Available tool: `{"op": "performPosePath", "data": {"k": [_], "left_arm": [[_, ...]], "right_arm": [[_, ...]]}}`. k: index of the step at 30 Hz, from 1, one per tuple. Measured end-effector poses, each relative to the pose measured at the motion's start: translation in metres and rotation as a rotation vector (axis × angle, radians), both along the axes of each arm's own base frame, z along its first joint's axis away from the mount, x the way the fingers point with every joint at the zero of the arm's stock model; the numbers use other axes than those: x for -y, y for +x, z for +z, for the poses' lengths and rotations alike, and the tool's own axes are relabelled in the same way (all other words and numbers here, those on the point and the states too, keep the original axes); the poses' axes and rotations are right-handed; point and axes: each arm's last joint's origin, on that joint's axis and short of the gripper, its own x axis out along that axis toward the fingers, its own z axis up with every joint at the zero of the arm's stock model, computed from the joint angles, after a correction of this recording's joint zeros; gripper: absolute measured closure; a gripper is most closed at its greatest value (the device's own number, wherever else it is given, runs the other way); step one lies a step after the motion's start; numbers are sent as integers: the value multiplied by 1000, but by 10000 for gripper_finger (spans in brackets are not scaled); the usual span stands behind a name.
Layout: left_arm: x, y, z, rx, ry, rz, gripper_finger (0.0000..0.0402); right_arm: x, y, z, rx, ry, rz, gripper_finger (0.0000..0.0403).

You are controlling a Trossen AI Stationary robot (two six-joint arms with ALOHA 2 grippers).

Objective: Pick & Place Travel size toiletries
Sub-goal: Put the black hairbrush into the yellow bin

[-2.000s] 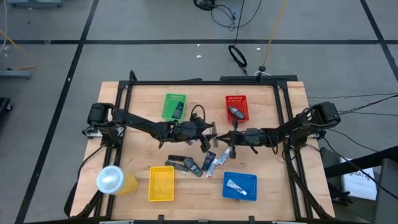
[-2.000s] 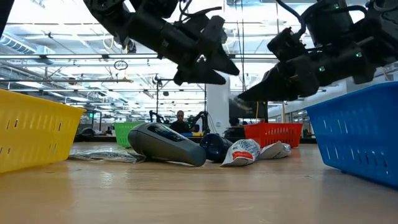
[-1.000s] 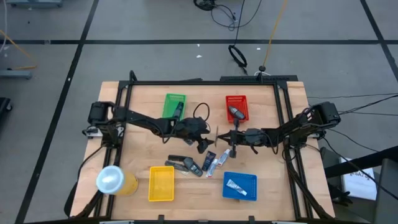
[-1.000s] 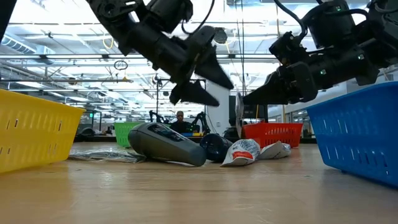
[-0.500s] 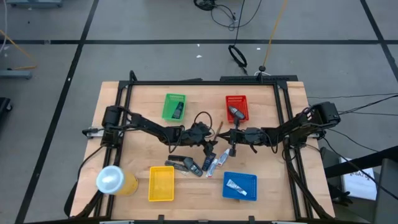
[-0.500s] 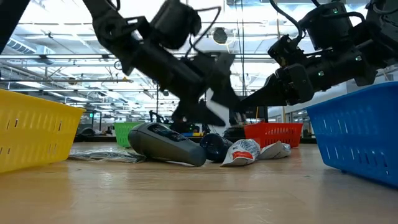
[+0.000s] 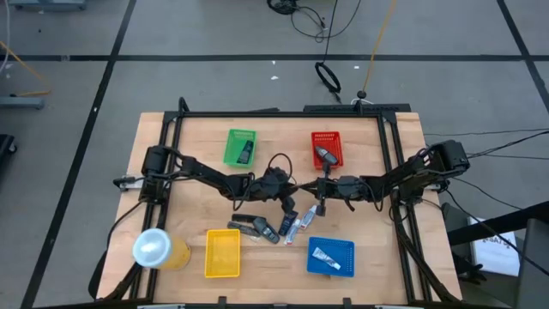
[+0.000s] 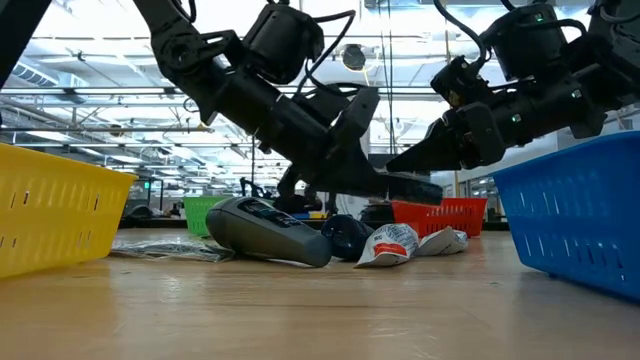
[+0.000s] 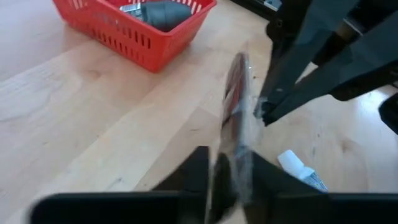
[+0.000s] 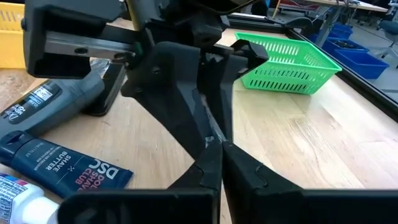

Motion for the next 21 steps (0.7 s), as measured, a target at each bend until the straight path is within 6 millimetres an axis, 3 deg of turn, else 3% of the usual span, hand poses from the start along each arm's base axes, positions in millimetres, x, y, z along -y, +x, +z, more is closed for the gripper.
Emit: {"op": "performPosePath", "data": {"k": [2, 5, 9, 12, 16, 21], "left_arm": [[2, 0, 0, -4, 19, -15, 385], [5, 0, 0, -11, 37, -31, 388], [10, -3, 0, -47, 72, -54, 394], [13, -11, 12, -110, 124, -43, 396], [21, -35, 43, -232, 185, -32, 392], [47, -87, 103, -292, 155, -133, 395]], "right_arm": [[0, 0, 0, 2, 11, -3, 402], [-1, 0, 0, 7, 38, 13, 379], [0, 1, 11, 86, 71, 13, 306], [-2, -2, 26, 155, 61, 25, 245], [-6, -10, 53, 268, -20, 64, 186], [-6, -22, 73, 352, -53, 73, 154]]}}
